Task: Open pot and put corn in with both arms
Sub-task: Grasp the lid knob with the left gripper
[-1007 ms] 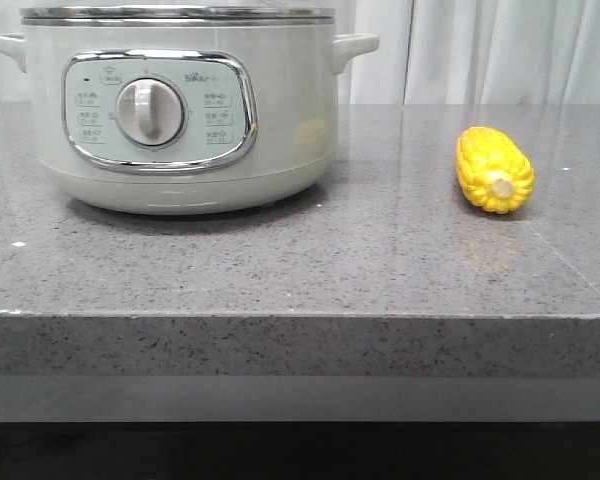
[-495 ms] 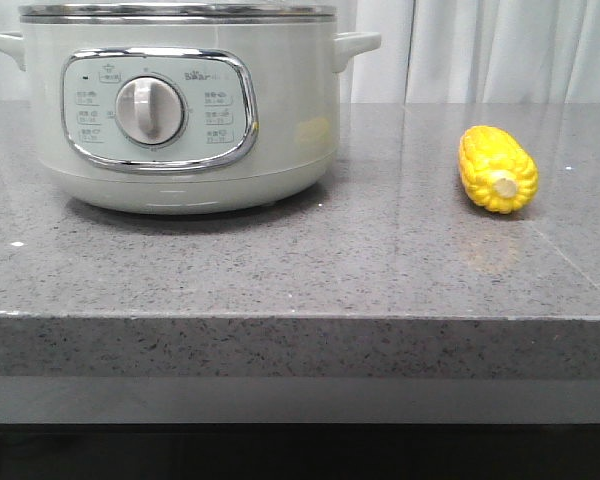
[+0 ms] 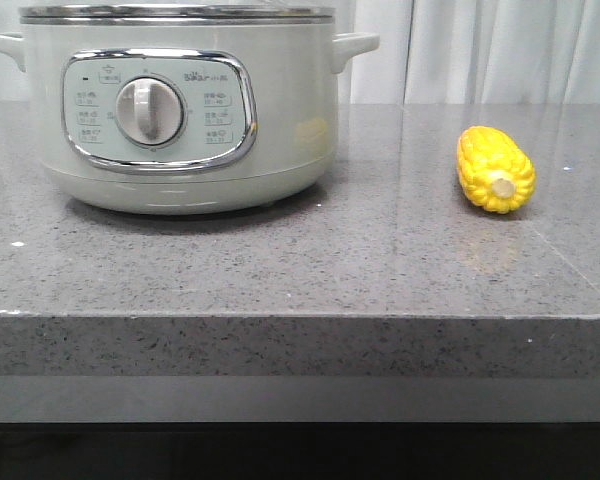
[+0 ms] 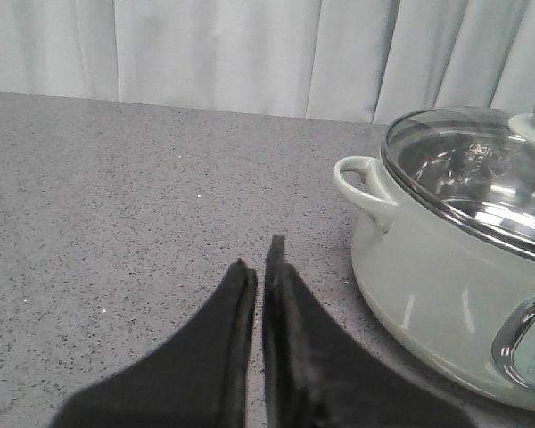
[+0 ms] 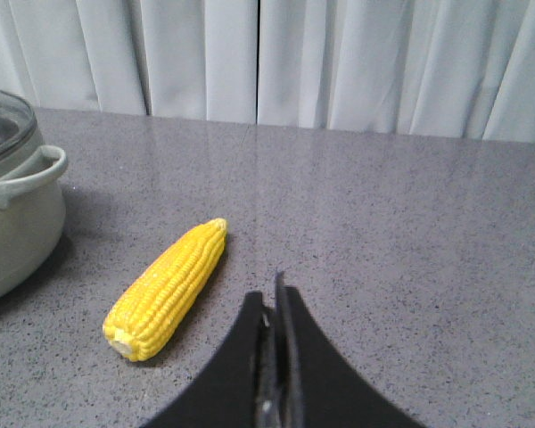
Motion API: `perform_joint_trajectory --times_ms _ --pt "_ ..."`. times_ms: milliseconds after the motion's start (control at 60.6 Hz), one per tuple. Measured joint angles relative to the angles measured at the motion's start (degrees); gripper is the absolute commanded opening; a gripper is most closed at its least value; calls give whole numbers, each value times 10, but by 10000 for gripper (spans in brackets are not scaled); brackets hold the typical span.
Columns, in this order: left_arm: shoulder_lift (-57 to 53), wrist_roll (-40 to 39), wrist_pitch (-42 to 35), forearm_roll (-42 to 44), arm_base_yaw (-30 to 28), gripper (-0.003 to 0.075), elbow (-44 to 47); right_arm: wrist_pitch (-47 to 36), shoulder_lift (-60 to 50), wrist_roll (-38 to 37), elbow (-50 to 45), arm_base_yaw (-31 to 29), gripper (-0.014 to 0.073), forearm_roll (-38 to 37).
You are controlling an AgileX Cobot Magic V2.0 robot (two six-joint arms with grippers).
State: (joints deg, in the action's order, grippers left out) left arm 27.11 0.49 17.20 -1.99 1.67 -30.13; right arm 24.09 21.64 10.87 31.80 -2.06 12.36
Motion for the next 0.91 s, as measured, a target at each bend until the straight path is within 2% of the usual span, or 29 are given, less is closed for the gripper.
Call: perform_joint_trajectory --times_ms 33,132,182,248,363,561,710,908 --pt "0 0 0 7 0 259 0 2 0 0 0 0 129 0" --pt "0 0 -1 26 0 548 0 4 0 0 0 0 424 0" --pt "0 0 -2 30 0 622 0 5 0 0 0 0 540 0" --pt "0 0 -9 24 0 655 0 5 0 0 1 0 650 0" --pt "6 0 -3 3 0 653 -10 6 0 0 1 0 654 0" --pt "94 0 92 -4 14 653 -115 6 0 0 1 0 654 0" --pt "200 0 176 -15 62 653 -231 6 0 0 1 0 654 0" --pt "344 0 232 -18 144 653 -378 6 0 0 1 0 654 0"
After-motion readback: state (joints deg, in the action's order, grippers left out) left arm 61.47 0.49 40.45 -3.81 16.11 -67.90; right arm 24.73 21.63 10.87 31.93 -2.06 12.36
